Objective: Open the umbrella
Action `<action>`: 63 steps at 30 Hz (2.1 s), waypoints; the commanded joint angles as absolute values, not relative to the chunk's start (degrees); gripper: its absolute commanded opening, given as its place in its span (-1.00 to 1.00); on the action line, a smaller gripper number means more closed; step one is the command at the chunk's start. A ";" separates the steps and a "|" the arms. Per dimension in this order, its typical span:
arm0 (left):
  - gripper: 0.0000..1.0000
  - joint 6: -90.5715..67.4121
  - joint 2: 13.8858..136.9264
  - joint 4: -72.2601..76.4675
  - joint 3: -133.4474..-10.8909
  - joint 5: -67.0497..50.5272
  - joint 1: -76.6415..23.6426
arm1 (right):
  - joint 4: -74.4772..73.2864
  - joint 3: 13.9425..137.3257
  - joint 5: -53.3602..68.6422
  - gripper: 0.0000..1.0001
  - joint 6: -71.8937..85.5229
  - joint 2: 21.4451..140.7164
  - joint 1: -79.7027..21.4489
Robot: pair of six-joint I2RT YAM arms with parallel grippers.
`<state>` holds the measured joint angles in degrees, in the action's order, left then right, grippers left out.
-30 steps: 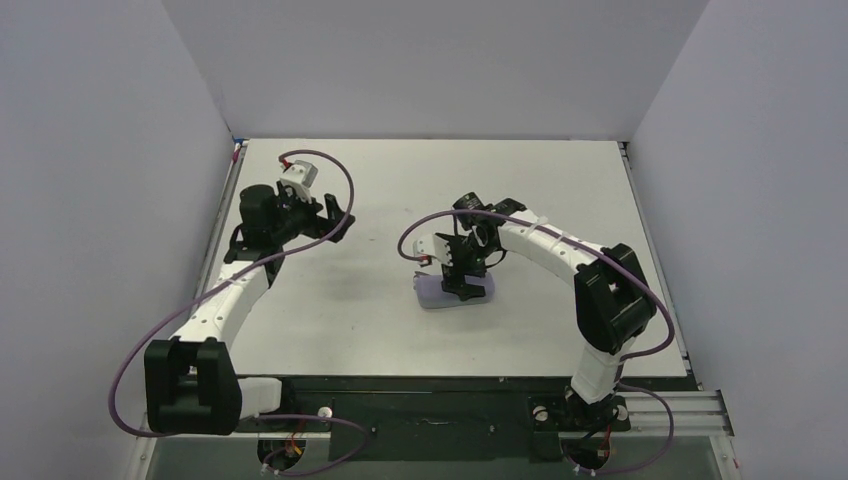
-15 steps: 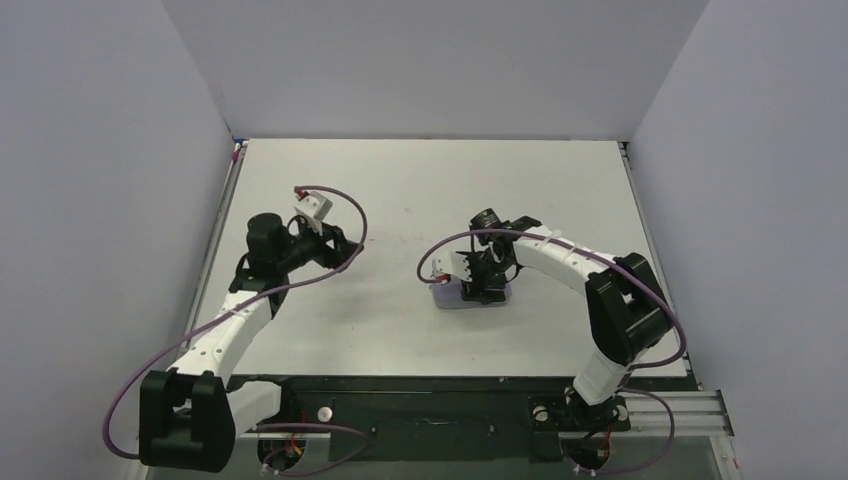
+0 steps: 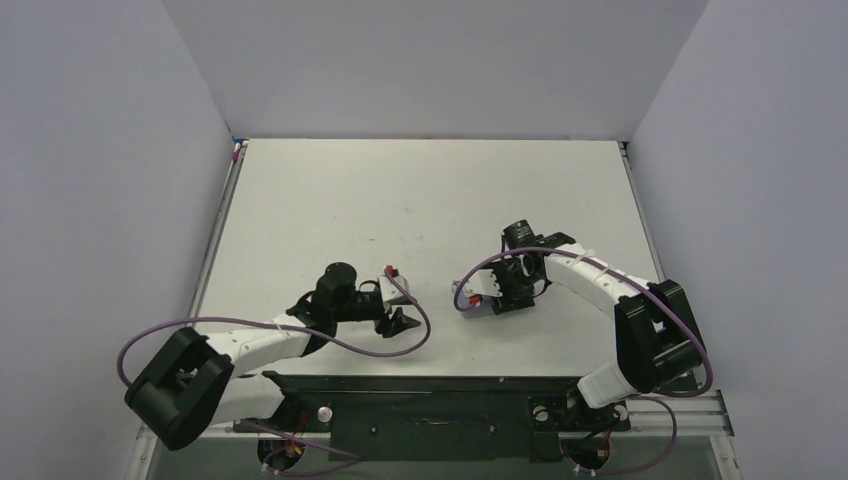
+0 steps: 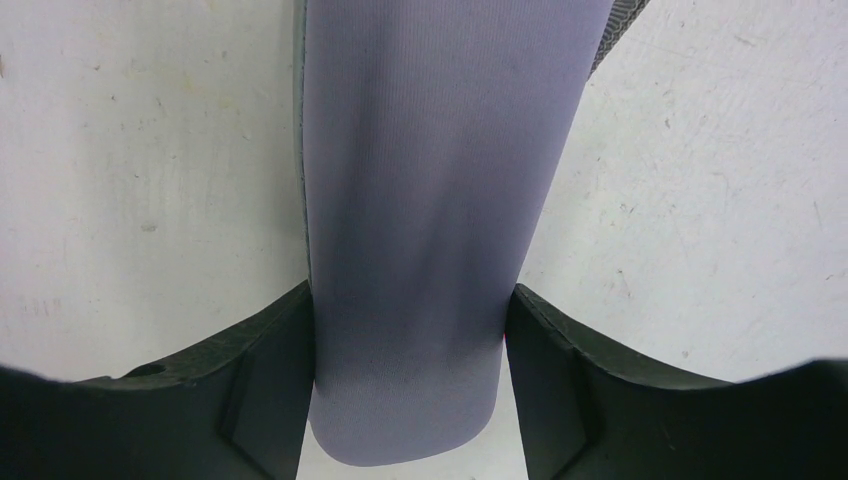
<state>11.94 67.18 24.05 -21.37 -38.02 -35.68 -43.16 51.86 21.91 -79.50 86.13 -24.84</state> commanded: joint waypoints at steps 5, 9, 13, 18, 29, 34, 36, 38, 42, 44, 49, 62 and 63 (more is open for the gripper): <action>-0.08 15.66 84.21 48.27 -20.66 -32.45 -43.63 | -44.70 49.41 23.97 -0.20 -83.65 85.31 -27.14; -0.15 15.58 91.66 54.46 -22.73 -32.63 -44.13 | -44.53 49.30 24.07 -0.23 -83.32 85.12 -27.57; -0.25 16.12 97.82 60.63 -24.53 -34.40 -44.65 | -44.49 49.70 24.23 -0.24 -82.32 85.08 -27.87; -0.32 14.23 104.13 65.08 -26.86 -33.73 -44.99 | -44.60 49.96 24.28 -0.26 -81.51 85.01 -28.20; -0.34 11.47 110.94 69.05 -30.08 -31.55 -44.98 | -46.11 50.99 24.28 -0.29 -82.21 85.47 -28.39; -0.36 11.36 112.76 70.39 -31.09 -31.34 -45.25 | -46.23 50.85 24.56 -0.30 -82.01 85.54 -28.54; -0.42 11.75 112.93 70.48 -31.19 -31.81 -45.19 | -46.28 50.95 24.57 -0.31 -81.29 85.76 -28.63; -0.55 12.04 112.70 70.18 -31.24 -32.37 -45.31 | -46.23 51.12 24.62 -0.32 -80.61 86.02 -28.65; -0.95 11.89 111.78 69.34 -30.89 -32.34 -45.40 | -45.58 51.14 24.69 -0.38 -78.76 86.49 -28.63; -1.00 12.18 111.10 69.49 -29.80 -32.24 -45.74 | -44.13 51.15 24.47 -0.42 -76.47 86.62 -28.65; -1.00 13.89 108.60 68.89 -27.03 -31.01 -47.43 | -40.60 52.61 22.55 -0.60 -68.10 88.24 -28.72; -1.00 11.03 105.49 66.30 -24.50 -20.54 -51.69 | -29.66 54.16 17.36 -0.78 -40.39 89.08 -30.85; -1.00 11.10 105.08 66.02 -24.47 -19.70 -51.69 | -29.02 54.30 17.03 -0.79 -36.18 88.97 -31.73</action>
<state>13.63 107.66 67.00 -24.36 -20.21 -49.67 -38.94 52.75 19.73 -53.43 87.31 -29.93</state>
